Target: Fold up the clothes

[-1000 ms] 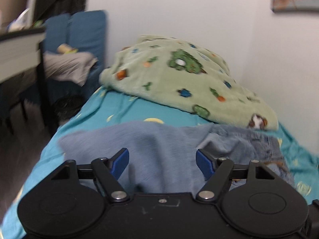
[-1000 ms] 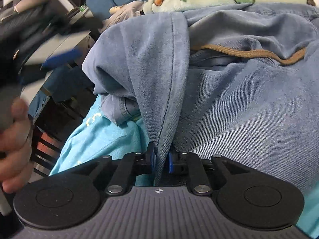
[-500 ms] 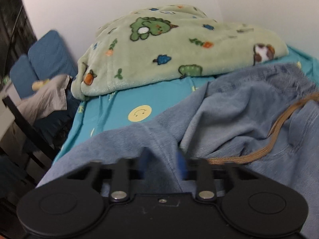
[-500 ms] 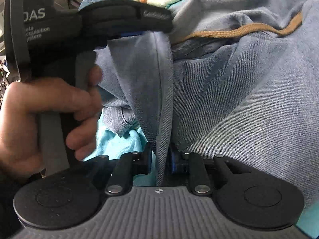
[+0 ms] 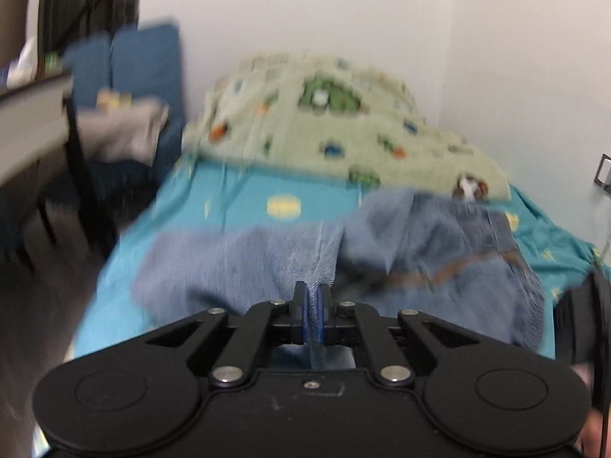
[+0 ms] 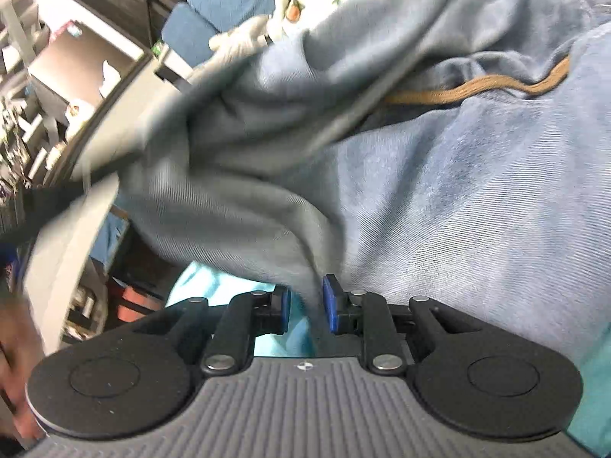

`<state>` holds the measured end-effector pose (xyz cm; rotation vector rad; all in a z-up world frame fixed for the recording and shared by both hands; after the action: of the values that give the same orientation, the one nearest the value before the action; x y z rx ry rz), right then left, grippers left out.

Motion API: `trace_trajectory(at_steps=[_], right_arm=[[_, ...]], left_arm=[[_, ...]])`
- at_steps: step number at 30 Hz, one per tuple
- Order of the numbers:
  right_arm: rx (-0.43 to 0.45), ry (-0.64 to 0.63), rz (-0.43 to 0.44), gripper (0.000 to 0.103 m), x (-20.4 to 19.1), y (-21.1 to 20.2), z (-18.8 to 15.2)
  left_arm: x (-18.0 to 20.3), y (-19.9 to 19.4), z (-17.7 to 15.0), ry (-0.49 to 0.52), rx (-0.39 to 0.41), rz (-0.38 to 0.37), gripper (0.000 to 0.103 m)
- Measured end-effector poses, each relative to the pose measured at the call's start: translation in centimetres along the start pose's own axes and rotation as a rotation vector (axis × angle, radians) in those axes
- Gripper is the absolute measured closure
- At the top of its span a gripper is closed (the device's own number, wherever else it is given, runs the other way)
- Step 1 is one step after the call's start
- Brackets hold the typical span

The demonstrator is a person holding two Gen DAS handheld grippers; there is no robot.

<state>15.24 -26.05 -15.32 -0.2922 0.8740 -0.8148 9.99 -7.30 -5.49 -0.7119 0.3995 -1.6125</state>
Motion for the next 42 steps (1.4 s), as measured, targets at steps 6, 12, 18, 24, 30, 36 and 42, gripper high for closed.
trace_trajectory(at_steps=[6, 12, 18, 24, 30, 36, 42], right_arm=[[0.056, 0.010, -0.064, 0.078, 0.6, -1.1, 0.2], [-0.050, 0.055, -0.194, 0.080, 1.9, 0.6, -0.9], [-0.049, 0.055, -0.210, 0.080, 2.0, 1.1, -0.2], [-0.062, 0.027, -0.223, 0.080, 2.1, 1.8, 0.2], [-0.069, 0.013, -0.213, 0.080, 2.4, 3.1, 0.8], [-0.069, 0.015, -0.197, 0.079, 2.9, 3.5, 1.0], [-0.074, 0.007, -0.184, 0.079, 3.4, 4.0, 1.2]], left_arm=[[-2.1, 1.4, -3.3, -0.097, -0.171, 0.015, 0.098], [-0.6, -0.2, -1.6, -0.090, -0.086, -0.057, 0.071], [1.8, 1.3, 0.8, 0.034, 0.011, 0.006, 0.052], [3.5, 6.7, 4.3, 0.120, 0.054, 0.026, 0.052], [3.6, 14.5, 9.0, -0.027, -0.091, 0.067, 0.050], [0.7, 22.7, 10.8, -0.208, -0.336, 0.146, 0.049], [-0.4, 23.9, 11.4, -0.229, -0.398, 0.162, 0.096]])
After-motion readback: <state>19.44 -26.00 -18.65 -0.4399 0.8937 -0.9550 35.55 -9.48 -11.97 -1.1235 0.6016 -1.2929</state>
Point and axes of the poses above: each gripper's, at about its wrist camera, not at the fingertips, and y roughly the way its jaws point, x to its right, z to its top, the point moved 4 cm from there along y, roughly the way its jaws point, and after that the axes turned 13 degrees about -y, right-handed, at the moved point
